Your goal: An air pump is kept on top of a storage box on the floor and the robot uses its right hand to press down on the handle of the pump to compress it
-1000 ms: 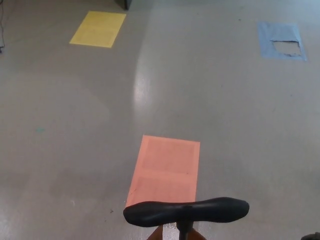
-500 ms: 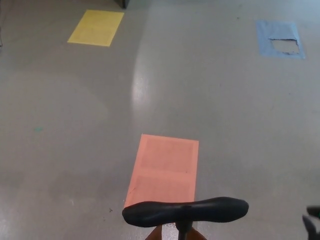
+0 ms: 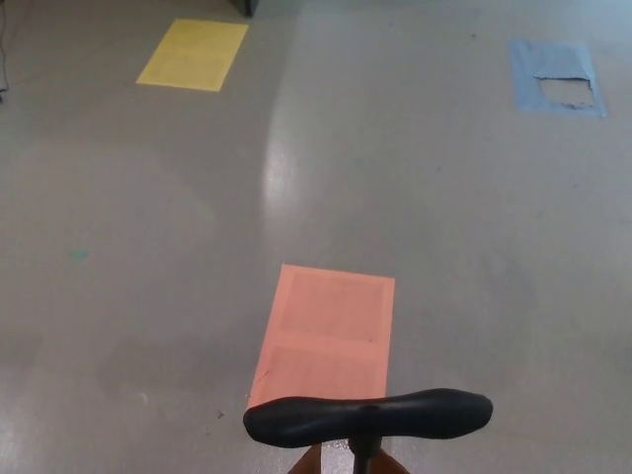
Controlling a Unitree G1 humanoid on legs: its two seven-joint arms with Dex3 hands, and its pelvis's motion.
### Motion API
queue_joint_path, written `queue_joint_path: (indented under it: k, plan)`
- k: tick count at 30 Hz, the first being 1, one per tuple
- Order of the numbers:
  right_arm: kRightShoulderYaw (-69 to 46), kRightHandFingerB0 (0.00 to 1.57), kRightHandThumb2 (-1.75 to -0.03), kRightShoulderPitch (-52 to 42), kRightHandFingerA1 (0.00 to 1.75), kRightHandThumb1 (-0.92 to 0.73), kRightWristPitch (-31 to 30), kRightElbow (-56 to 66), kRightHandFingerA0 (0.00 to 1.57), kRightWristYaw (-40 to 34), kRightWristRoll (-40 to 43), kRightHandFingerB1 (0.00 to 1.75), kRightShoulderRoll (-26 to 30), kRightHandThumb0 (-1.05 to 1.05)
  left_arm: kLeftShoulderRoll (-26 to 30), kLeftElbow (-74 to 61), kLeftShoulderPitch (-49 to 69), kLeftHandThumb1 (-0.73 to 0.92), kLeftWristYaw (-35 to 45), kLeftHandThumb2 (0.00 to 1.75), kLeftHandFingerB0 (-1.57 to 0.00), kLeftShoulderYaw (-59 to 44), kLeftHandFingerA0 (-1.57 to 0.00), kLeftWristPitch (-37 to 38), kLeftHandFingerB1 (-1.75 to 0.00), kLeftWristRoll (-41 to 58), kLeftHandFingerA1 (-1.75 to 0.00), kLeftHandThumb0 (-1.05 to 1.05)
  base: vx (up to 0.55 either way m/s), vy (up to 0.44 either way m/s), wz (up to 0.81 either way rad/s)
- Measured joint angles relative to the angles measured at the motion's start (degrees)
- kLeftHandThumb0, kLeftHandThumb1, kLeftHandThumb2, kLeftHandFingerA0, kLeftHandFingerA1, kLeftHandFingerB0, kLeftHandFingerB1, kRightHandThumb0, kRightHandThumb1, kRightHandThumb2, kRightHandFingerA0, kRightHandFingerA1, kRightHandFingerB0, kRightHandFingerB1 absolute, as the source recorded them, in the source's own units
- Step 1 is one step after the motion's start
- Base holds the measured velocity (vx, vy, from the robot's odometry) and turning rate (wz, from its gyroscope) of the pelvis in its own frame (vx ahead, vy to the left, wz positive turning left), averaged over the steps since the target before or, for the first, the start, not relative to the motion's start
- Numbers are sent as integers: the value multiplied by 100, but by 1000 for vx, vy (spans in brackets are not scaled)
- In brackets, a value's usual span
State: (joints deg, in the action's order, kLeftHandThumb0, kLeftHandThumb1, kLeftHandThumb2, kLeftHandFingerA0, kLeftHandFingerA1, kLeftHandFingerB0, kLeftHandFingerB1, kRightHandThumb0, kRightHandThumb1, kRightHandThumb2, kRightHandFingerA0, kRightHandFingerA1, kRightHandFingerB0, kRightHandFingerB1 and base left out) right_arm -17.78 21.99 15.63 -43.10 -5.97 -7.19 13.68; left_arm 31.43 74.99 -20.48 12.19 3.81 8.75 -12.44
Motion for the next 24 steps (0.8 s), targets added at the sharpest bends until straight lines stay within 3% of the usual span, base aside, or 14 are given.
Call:
queue_joint_path:
  k: [1,2,3,6,7,9,10,13,14,18,19,22,24]
  plan:
    - [-47,26,-103,-3,47,-70,-14,217,30,3,17,44,8,-78,0,0,0,72,0,63,-29,0,-28,0,-34,0,-46,-78,0,0,0]
    - [-82,26,-103,-7,47,-70,-27,381,30,6,30,44,16,-78,0,0,0,72,0,63,-29,0,-28,0,-34,0,-46,-78,0,0,0]
    - [-102,28,-66,-10,30,-83,-38,490,29,10,37,30,23,-75,0,-1,0,71,0,62,-28,0,-26,0,-33,0,-46,-77,0,0,0]
    - [-183,21,-67,-25,28,-87,-112,988,23,35,68,28,71,-77,-1,-1,0,71,0,62,-29,0,-27,0,-34,0,-47,-78,0,0,0]
    - [-217,0,-105,-29,48,-46,-142,1154,0,46,76,46,100,-37,-1,-2,0,72,0,63,-29,0,-29,0,-33,0,-46,-78,0,0,0]
    - [-282,0,-106,-34,48,-46,-209,1463,0,67,86,47,162,-37,-1,-1,0,71,0,63,-30,0,-29,0,-32,0,-44,-77,0,0,0]
    - [-301,17,-69,-34,26,-85,-247,1607,13,81,92,28,201,-84,-2,-2,0,71,0,63,-30,0,-30,0,-32,0,-44,-77,0,0,0]
    - [-330,14,-69,-32,24,-90,-354,1972,13,118,103,26,295,-82,-2,-2,0,72,0,63,-30,-1,-30,0,-32,0,-45,-77,0,0,0]
    - [-337,10,-110,-31,23,-78,-405,2148,10,136,108,28,329,-89,-2,-2,0,71,0,63,-29,-1,-28,0,-33,0,-46,-77,0,0,0]
    - [-341,8,-112,-10,19,-78,-564,2604,8,187,130,19,451,-91,-2,-3,0,73,0,63,-29,0,-27,0,-33,0,-46,-79,0,0,0]
    - [-341,8,-113,7,9,-82,-614,2729,8,204,141,13,483,-96,-2,-3,0,72,0,63,-29,0,-28,0,-33,0,-46,-78,0,0,0]
    - [-328,0,-116,67,15,-77,-786,3126,0,260,168,17,571,-83,-2,-3,0,72,0,63,-30,0,-27,0,-33,0,-46,-77,0,0,0]
    - [-314,0,-117,100,13,-79,-862,3302,0,288,177,15,614,-85,-2,-3,0,72,0,62,-30,0,-26,0,-33,0,-46,-76,0,0,0]
